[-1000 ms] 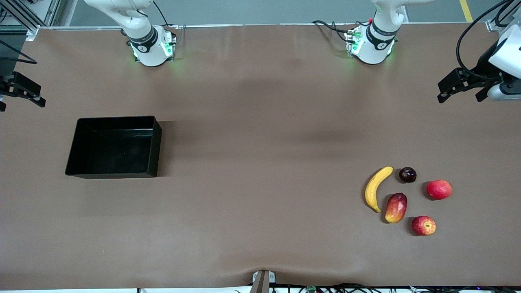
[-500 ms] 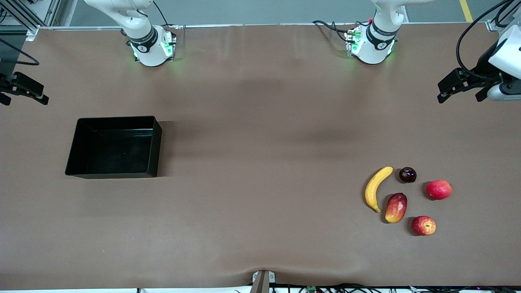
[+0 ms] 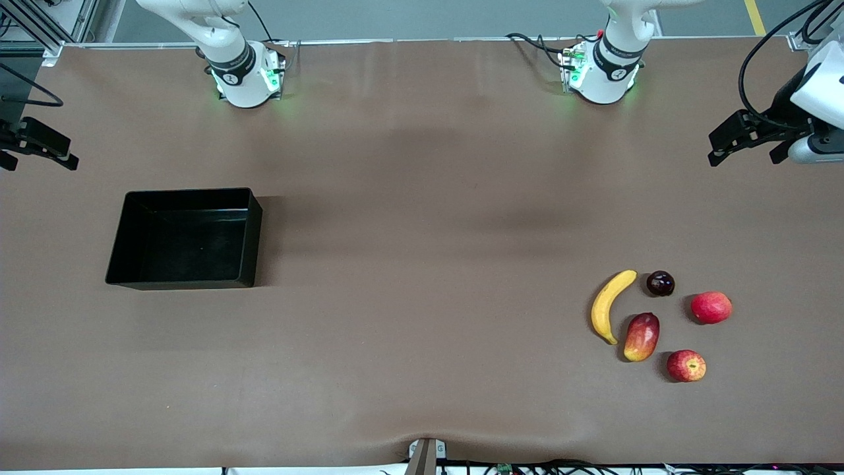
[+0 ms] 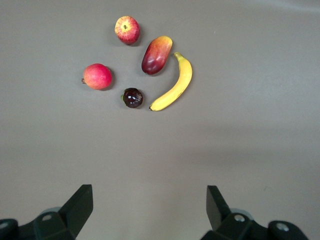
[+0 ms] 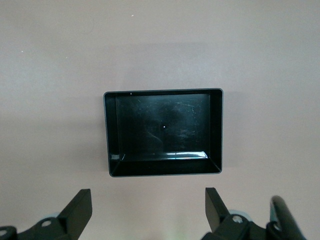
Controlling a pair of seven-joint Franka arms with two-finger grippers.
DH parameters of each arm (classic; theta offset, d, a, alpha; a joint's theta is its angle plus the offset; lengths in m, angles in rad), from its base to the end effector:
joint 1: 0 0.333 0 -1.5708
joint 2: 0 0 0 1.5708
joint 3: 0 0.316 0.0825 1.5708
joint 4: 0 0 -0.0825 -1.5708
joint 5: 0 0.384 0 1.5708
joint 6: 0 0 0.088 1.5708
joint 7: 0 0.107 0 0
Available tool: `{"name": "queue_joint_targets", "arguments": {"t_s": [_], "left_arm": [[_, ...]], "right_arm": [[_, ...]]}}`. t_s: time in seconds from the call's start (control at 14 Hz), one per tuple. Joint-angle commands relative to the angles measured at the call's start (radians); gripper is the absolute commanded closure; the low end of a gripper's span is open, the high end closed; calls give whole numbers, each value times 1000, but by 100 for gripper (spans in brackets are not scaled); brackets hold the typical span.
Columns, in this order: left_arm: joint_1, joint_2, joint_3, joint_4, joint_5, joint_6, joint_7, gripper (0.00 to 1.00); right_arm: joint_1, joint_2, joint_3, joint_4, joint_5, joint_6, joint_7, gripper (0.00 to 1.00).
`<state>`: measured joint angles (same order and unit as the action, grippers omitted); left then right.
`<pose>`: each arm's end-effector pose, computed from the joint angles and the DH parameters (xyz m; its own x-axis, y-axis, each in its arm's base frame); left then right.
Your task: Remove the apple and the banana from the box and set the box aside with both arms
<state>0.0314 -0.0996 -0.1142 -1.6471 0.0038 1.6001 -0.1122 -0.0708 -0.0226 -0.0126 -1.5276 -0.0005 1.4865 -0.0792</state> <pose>0.5243 -0.0464 0.6445 0.9981 0.0294 0.0533 0.0299 -0.9995 -0.0092 0.5372 -0.0451 0.6497 0.9998 -0.0042 -0.0185 -0.0042 -1.0000 -0.0013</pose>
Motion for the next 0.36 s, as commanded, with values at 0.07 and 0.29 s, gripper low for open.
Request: {"name": "queue_joint_targets", "arguments": {"t_s": [0.07,0.29], "left_arm": [[9,-9,-2,10,-4,-20,8,0],[7,-2,-1,20,-2,-20,3,0]], "right_arm": [[-17,1,2,1,2,-8,16,0],[-30,3,2,1,19,-9,16,0]]}}
